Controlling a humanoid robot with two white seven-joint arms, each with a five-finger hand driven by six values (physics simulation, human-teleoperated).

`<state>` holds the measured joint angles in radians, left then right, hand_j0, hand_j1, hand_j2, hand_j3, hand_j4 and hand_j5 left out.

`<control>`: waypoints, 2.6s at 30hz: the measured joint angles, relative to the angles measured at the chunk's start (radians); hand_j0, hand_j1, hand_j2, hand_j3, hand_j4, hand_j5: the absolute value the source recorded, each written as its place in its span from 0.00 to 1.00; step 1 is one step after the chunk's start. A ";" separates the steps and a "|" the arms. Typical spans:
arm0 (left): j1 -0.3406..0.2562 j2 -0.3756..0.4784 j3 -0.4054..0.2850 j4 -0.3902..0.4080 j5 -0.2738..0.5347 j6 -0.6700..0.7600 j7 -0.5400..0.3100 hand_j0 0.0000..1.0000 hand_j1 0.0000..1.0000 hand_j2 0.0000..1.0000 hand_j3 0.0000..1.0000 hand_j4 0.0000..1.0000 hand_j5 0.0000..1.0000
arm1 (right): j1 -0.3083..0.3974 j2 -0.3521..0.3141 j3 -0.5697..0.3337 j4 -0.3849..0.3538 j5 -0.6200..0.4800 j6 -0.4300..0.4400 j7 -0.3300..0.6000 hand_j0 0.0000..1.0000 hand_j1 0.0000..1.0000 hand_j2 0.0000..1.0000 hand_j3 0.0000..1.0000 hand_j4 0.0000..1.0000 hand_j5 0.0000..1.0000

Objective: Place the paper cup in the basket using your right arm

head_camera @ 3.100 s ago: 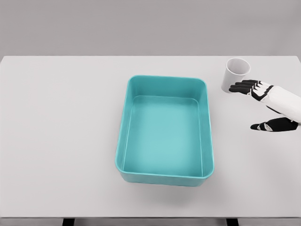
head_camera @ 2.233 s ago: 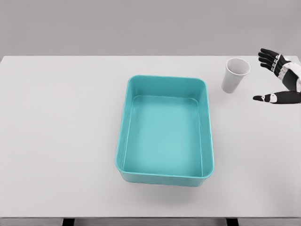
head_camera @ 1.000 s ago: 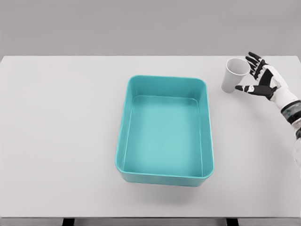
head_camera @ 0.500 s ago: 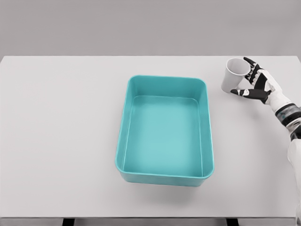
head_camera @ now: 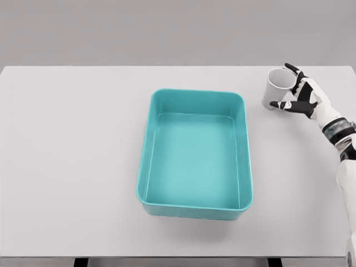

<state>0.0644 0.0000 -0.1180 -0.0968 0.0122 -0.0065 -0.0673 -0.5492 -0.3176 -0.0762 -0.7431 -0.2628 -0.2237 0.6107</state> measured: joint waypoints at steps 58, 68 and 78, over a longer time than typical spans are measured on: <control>0.000 0.000 0.000 0.000 0.000 0.000 0.000 1.00 1.00 1.00 1.00 1.00 1.00 | 0.046 -0.016 -0.009 -0.160 0.062 0.000 0.000 0.54 0.54 0.54 0.54 0.54 0.54; 0.000 0.000 0.000 0.000 0.000 0.000 0.000 1.00 1.00 1.00 1.00 1.00 1.00 | 0.138 -0.035 -0.050 -0.358 0.054 -0.007 0.000 0.54 0.54 0.54 0.54 0.54 0.54; 0.000 0.000 0.000 0.000 0.000 0.000 0.000 1.00 1.00 1.00 1.00 1.00 1.00 | 0.209 -0.035 -0.067 -0.496 0.052 -0.022 0.000 0.54 0.54 0.54 0.54 0.54 0.54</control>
<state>0.0644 -0.0001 -0.1180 -0.0968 0.0122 -0.0064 -0.0673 -0.3406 -0.3525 -0.1435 -1.2394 -0.2108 -0.2459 0.6111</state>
